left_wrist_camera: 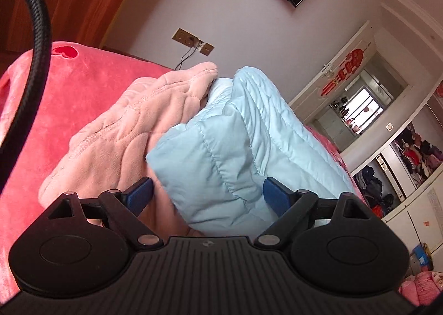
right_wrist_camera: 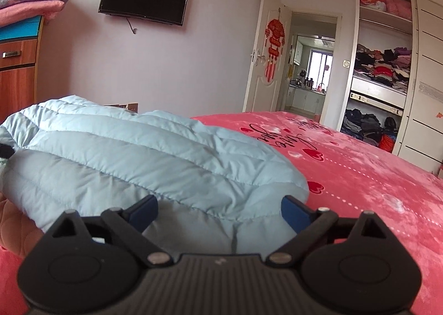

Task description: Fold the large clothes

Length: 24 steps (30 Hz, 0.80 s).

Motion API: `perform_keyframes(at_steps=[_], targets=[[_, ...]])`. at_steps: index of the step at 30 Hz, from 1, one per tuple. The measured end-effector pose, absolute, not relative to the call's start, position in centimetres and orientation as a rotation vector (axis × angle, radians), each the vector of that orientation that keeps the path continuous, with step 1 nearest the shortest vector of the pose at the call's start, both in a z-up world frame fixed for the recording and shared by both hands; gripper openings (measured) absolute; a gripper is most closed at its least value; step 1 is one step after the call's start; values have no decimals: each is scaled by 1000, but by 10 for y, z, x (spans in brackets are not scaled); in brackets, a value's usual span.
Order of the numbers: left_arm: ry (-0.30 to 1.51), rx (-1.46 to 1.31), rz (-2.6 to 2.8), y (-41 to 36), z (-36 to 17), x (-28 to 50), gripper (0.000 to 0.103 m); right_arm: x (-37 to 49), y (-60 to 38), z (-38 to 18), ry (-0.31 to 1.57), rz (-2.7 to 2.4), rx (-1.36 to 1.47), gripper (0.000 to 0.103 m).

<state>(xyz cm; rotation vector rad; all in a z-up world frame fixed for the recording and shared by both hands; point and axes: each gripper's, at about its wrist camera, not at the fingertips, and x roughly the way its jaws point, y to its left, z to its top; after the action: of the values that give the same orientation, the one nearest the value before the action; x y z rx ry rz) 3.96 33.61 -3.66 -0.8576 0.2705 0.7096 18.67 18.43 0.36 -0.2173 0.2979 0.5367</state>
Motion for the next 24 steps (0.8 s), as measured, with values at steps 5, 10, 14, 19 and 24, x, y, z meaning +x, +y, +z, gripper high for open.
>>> perform_keyframes(at_steps=[5,10,14,19,24], targets=[[265,-964,676,362,-46,53,103,206,190,-3,353,531,-226,100],[249,-925,694,364,-41,50,90,226,185,-11,437,523,-143,102],[279,-840,736,356,-38,53,74,228,187,-15,450,522,-121,102],[267,-768,825,339,-38,56,68,225,192,-16,436,511,-160,102],[228,-771,840,333,-39,51,67,226,192,-15,430,514,-179,102]])
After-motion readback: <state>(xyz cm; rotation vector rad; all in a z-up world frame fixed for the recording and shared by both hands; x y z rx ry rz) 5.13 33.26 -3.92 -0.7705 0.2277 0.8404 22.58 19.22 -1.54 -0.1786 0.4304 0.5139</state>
